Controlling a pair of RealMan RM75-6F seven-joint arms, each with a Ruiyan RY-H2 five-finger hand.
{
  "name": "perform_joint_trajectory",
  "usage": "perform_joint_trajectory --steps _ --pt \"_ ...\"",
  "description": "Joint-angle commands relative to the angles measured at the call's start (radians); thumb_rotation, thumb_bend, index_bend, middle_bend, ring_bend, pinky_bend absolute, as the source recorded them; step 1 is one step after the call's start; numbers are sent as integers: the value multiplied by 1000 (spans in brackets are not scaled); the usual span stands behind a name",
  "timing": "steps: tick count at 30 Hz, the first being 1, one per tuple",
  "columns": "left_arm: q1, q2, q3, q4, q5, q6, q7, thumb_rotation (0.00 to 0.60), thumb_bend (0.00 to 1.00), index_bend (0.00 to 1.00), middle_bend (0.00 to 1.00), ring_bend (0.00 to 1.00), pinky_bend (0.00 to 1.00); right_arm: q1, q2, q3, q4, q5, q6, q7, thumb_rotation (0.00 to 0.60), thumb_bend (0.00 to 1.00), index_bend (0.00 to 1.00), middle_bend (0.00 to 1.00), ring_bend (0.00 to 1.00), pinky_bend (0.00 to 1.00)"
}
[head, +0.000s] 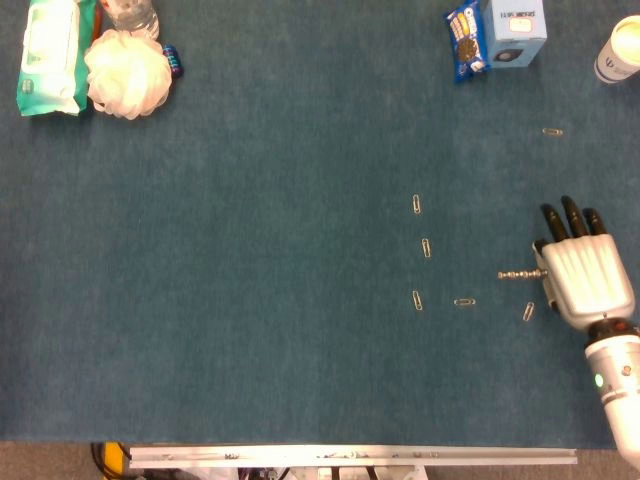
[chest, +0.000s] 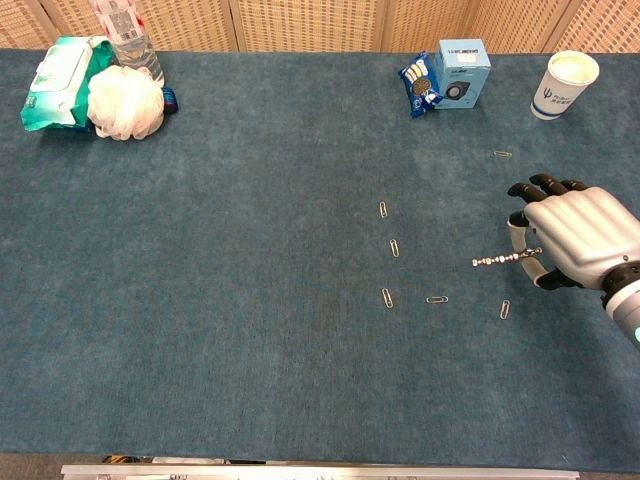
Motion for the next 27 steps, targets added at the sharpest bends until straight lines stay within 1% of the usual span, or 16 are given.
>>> perform_joint_trajectory --steps 1,8,14,27 --pt "0 0 -2 1 -4 0 0 600 195 486 372 255 416 -3 8 -12 -12 5 -6 -16 600 393 581 137 3 152" --pt "1 2 -8 3 -13 1 -3 600 194 486 372 255 416 -5 10 -30 -35 24 -13 -68 600 392 581 137 3 152" --pt "4 5 -12 4 -19 5 -11 600 195 485 372 255 416 -1 -9 -34 -26 38 -27 -95 600 392 581 137 3 152" --pt "14 22 -23 3 -32 20 -47 600 195 486 372 255 416 42 -98 -2 31 92 -80 -153 600 393 581 137 3 152"
